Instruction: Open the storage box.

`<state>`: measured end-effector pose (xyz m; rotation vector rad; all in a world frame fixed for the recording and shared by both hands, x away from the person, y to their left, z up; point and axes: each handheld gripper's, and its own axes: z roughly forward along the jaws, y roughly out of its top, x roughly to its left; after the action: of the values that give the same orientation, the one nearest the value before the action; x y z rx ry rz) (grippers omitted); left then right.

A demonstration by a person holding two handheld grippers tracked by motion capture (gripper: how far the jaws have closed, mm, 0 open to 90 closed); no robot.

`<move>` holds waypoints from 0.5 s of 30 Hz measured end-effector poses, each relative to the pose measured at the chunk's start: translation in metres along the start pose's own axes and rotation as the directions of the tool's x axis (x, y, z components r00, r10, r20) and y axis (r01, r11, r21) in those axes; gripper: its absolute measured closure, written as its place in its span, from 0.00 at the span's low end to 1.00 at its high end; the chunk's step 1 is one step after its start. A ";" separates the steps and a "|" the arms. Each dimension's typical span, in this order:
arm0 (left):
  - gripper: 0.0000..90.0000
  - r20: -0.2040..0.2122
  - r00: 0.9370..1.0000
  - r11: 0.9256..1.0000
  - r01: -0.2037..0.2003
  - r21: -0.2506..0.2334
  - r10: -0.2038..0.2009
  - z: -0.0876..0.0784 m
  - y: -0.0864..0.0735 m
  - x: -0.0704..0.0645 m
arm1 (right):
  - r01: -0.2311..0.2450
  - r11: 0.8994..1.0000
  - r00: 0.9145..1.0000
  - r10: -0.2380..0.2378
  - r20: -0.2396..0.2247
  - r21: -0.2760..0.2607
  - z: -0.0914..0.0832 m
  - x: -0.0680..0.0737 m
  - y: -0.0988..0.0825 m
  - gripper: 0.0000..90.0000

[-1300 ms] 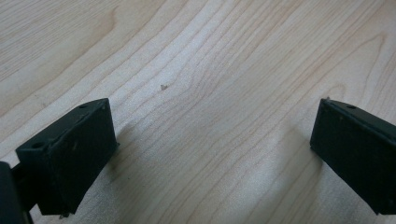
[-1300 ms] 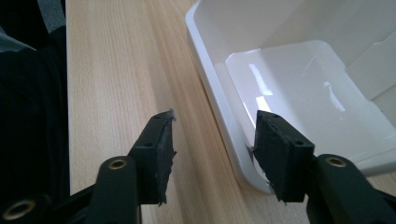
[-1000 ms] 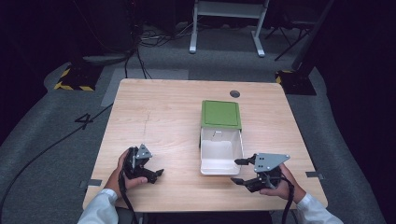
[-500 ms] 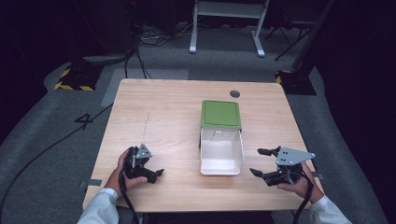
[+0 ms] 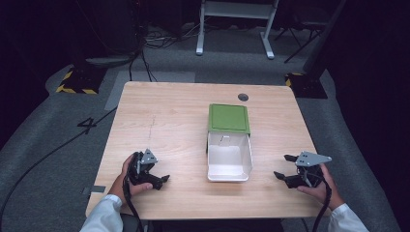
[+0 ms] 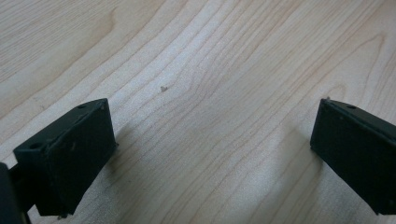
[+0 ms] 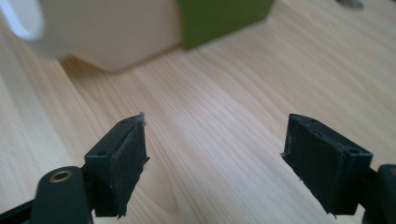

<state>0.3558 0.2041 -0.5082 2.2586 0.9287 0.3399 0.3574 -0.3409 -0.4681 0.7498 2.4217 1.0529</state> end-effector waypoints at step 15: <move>0.00 0.000 1.000 1.000 0.000 -0.001 0.000 0.000 0.000 0.000 | -0.197 0.980 0.978 0.195 0.072 0.014 -0.011 -0.020 -0.062 0.22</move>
<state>0.3561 0.2040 -0.5082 2.2573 0.9285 0.3408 0.3479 -0.3948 -0.5054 1.0333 2.3398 1.0555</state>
